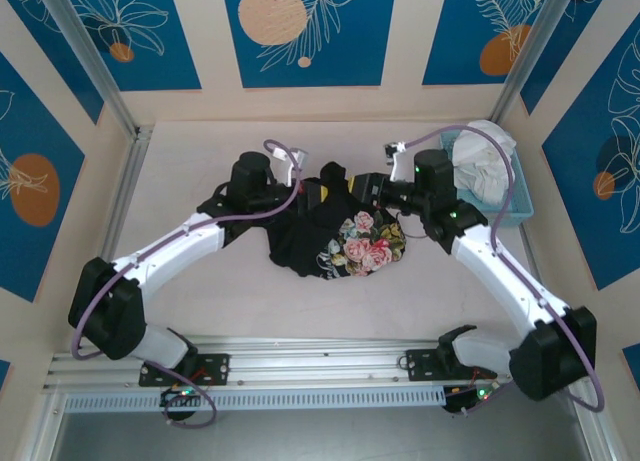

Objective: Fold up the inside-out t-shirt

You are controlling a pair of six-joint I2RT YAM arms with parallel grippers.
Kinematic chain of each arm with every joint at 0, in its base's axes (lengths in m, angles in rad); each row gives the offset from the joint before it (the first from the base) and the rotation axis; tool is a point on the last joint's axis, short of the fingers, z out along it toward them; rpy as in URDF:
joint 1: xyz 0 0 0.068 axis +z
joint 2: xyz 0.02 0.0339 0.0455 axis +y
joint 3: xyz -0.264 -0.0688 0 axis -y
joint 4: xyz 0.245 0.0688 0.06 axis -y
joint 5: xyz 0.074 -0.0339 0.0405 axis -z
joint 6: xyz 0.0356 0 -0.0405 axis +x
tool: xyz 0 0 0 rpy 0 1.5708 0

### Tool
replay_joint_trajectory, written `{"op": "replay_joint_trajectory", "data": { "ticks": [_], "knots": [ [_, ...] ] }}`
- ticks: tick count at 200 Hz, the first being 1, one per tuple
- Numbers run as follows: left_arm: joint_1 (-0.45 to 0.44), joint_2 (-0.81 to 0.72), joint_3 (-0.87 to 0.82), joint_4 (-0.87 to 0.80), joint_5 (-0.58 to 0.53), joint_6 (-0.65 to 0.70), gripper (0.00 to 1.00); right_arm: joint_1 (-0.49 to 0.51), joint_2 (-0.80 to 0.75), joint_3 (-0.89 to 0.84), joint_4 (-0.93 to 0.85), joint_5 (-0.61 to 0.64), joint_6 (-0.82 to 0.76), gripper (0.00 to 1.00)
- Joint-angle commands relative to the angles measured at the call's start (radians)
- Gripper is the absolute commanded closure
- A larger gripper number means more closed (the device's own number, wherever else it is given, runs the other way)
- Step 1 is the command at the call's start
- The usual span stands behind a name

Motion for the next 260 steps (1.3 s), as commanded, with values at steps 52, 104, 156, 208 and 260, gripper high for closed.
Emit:
{"op": "replay_joint_trajectory", "data": {
  "ticks": [52, 104, 156, 208, 260],
  "knots": [
    [0.007, -0.056, 0.020, 0.012, -0.011, -0.073, 1.00, 0.193, 0.112, -0.103, 0.149, 0.144, -0.073, 0.53],
    [0.050, -0.107, 0.014, -0.041, -0.013, -0.017, 1.00, 0.155, 0.130, -0.101, 0.082, 0.249, -0.137, 1.00],
    [0.088, -0.113, 0.054, -0.111, 0.087, 0.003, 1.00, 0.101, 0.087, -0.078, -0.017, 0.357, -0.201, 1.00],
    [0.137, -0.128, 0.028, -0.081, 0.145, -0.048, 1.00, 0.080, 0.091, 0.004, -0.152, 0.397, -0.313, 1.00],
    [0.137, -0.128, 0.036, -0.166, 0.052, 0.034, 1.00, 0.100, 0.061, 0.065, -0.193, 0.254, -0.427, 0.80]
  ]
}}
